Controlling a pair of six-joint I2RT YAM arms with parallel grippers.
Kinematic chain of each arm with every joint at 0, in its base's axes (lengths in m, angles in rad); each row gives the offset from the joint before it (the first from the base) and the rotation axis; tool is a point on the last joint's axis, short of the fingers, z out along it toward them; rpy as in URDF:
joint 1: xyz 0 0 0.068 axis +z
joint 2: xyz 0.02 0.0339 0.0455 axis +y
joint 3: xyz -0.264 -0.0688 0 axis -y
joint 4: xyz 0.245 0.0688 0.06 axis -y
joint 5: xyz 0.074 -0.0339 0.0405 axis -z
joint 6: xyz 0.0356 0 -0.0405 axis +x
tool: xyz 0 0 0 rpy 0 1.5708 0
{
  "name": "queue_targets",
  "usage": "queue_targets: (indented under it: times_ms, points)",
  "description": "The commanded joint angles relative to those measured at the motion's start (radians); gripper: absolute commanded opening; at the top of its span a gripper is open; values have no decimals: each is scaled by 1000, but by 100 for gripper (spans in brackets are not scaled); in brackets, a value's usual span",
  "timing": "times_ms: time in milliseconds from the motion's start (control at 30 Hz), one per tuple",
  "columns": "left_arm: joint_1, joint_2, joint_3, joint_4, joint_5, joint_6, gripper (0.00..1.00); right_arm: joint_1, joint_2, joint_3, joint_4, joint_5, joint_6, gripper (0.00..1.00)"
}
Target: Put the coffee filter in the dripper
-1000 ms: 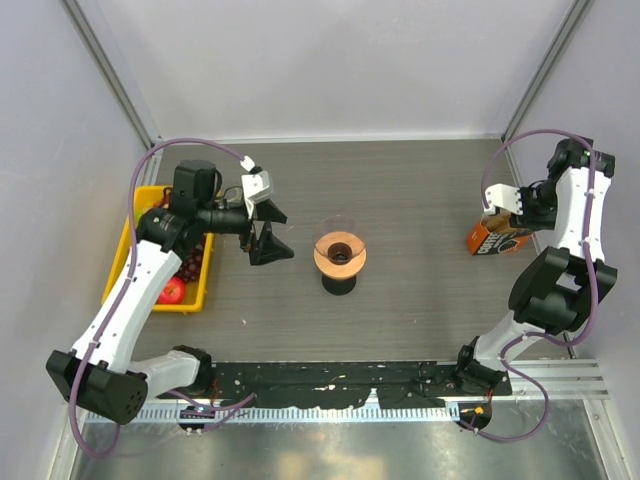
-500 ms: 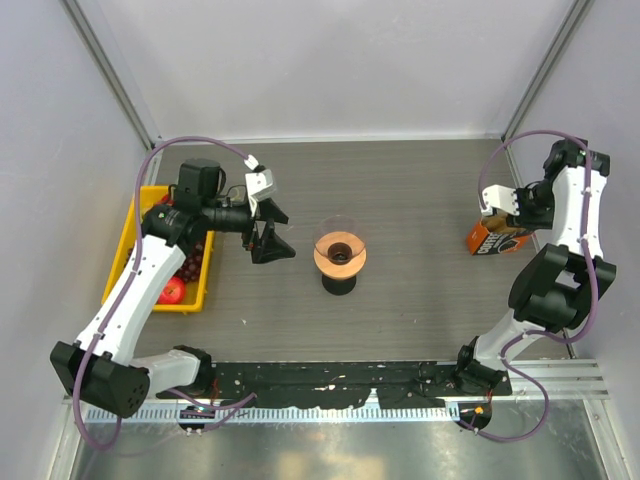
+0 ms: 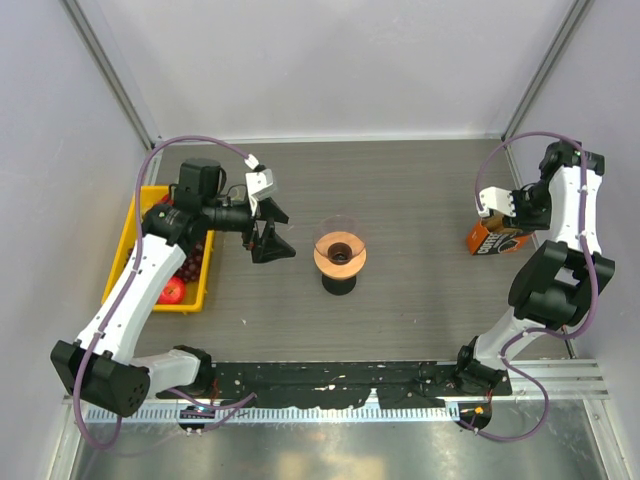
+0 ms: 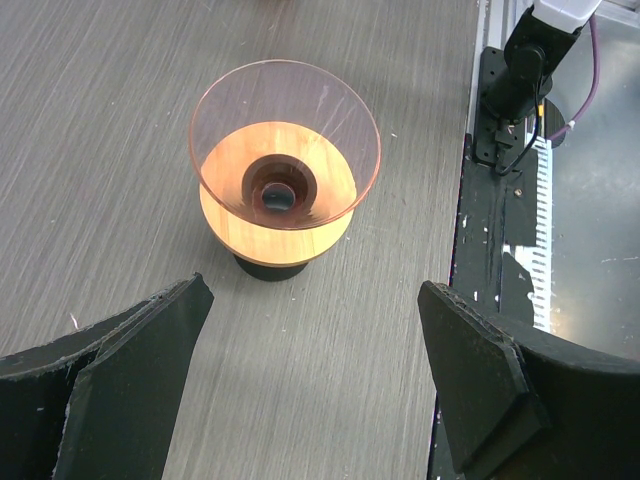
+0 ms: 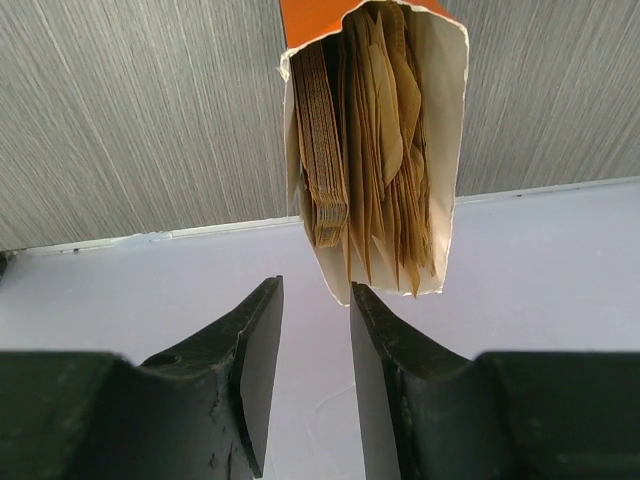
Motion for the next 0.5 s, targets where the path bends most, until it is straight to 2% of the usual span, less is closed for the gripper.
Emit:
queue_targets:
  times_ms: [0, 467]
  points:
    - [-2, 1, 43, 26, 23, -2, 97, 4, 2, -1, -93, 3, -158, 39]
    - [-2, 4, 44, 12, 17, -2, 97, 4, 14, -12, -51, 6, -132, 36]
